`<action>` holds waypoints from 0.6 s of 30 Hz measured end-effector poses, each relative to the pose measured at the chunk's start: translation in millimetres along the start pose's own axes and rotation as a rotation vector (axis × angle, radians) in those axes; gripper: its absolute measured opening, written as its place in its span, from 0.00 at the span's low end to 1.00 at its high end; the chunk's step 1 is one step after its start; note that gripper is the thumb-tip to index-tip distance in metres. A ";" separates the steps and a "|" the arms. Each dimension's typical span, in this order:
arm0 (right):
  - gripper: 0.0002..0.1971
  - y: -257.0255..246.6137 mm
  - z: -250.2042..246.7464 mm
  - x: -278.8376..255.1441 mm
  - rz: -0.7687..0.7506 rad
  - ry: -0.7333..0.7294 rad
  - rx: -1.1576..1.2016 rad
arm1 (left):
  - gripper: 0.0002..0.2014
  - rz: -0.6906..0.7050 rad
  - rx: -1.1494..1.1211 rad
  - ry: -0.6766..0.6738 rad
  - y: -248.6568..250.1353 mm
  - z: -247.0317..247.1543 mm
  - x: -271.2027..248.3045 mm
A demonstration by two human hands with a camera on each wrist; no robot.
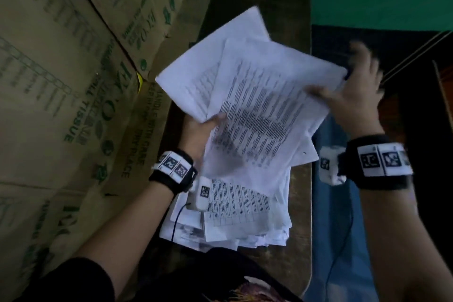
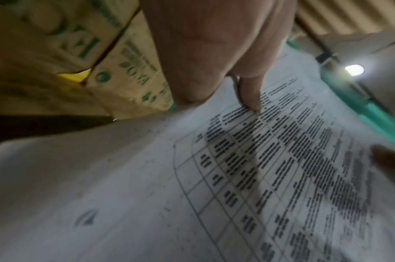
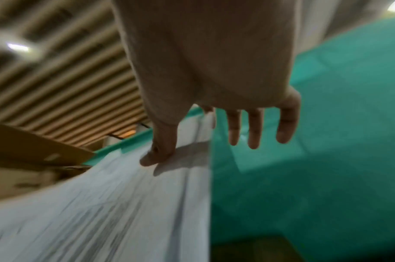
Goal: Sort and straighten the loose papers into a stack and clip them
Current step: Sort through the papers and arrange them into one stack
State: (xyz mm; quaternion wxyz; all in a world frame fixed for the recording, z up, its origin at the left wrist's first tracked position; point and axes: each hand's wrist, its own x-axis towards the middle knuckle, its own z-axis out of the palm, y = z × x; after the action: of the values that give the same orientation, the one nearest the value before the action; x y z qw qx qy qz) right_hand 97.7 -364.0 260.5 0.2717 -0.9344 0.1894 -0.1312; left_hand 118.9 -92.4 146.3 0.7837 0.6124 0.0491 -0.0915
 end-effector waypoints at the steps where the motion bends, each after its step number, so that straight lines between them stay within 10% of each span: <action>1: 0.51 18.6 13.9 -8.9 0.113 -0.066 0.173 | 0.28 -0.065 -0.022 0.009 -14.8 -6.7 -0.7; 5: 0.25 65.2 72.2 -50.9 0.295 -0.436 0.516 | 0.20 -0.310 -0.035 0.066 -55.3 -15.7 -7.6; 15: 0.07 129.7 142.0 -92.1 0.400 -0.432 0.439 | 0.13 -0.602 -0.009 0.075 -105.0 -39.7 -14.0; 18: 0.09 138.2 146.5 -84.3 0.495 -0.347 0.472 | 0.25 -0.646 -0.054 0.068 -108.0 -40.9 -9.5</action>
State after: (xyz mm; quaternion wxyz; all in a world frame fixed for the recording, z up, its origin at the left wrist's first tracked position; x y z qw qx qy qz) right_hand 34.3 -368.9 51.7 0.5308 -0.7804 0.3253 0.0583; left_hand 89.1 -77.1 35.4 0.7281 0.5467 0.2697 -0.3135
